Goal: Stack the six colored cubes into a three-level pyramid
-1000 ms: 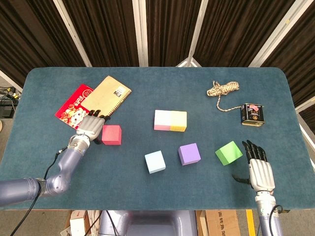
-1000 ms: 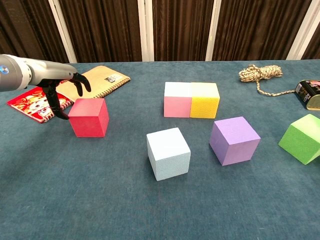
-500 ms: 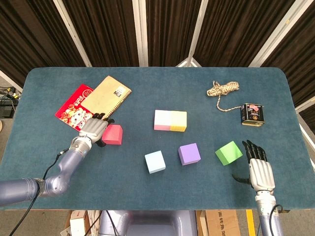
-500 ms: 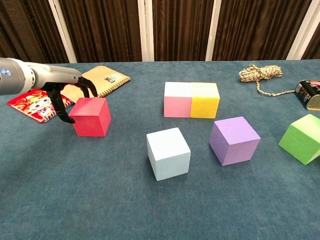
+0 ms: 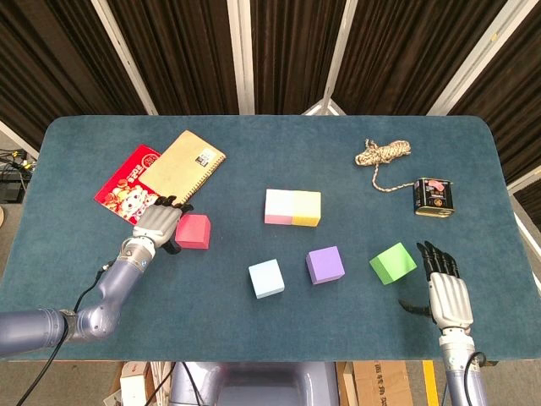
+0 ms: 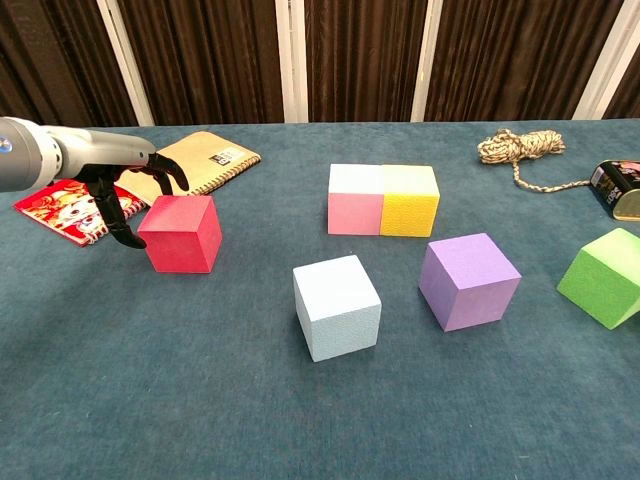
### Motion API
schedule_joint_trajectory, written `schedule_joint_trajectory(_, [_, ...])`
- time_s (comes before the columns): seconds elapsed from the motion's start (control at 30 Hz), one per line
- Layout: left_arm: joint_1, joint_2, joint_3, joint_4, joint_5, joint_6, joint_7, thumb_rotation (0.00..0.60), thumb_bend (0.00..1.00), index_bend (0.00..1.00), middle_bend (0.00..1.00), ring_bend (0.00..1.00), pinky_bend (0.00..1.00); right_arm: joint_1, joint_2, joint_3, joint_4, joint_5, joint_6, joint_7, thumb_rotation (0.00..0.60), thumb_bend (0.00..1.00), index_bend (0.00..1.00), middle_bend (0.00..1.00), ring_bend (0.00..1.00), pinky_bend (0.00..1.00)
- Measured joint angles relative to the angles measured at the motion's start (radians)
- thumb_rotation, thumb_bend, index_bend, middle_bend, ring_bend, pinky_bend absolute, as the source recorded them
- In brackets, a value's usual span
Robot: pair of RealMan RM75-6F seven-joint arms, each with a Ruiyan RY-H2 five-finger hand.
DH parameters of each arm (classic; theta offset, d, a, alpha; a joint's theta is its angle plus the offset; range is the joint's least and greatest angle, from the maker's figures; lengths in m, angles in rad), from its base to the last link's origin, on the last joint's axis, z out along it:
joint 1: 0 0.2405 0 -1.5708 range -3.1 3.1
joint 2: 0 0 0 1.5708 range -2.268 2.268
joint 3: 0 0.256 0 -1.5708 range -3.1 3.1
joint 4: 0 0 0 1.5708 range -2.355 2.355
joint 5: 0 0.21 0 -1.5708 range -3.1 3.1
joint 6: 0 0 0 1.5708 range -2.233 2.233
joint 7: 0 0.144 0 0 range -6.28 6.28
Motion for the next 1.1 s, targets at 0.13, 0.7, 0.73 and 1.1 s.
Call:
schedule_joint_trajectory(0.13, [-0.002, -0.014, -0.002, 0.019, 0.008, -0.006, -0.014, 0.6, 0.26, 0.2, 0.22, 0.0, 0.0, 0.0, 0.001, -0.001, -0.001, 0.002, -0.001, 0.0, 0.6, 0.12, 0.0, 0.01, 0.03, 0.0])
schedule_joint_trajectory(0.7, [0.005, -0.055, -0.008, 0.064, 0.074, -0.012, -0.06, 0.6, 0.33, 0.25, 0.26, 0.0, 0.0, 0.003, 0.009, 0.0, -0.009, 0.02, -0.01, 0.0, 0.6, 0.12, 0.0, 0.01, 0.03, 0.0])
schedule_joint_trajectory(0.73, [0.005, -0.056, -0.008, 0.065, 0.076, -0.012, -0.062, 0.6, 0.34, 0.25, 0.26, 0.0, 0.0, 0.003, 0.01, 0.0, -0.01, 0.021, -0.01, 0.0, 0.6, 0.12, 0.0, 0.01, 0.03, 0.0])
schedule_joint_trajectory(1.1, [0.001, -0.058, -0.009, 0.065, 0.07, -0.007, -0.056, 0.6, 0.33, 0.24, 0.26, 0.0, 0.0, 0.006, 0.008, 0.001, -0.008, 0.027, -0.011, -0.001, 0.6, 0.12, 0.0, 0.01, 0.03, 0.0])
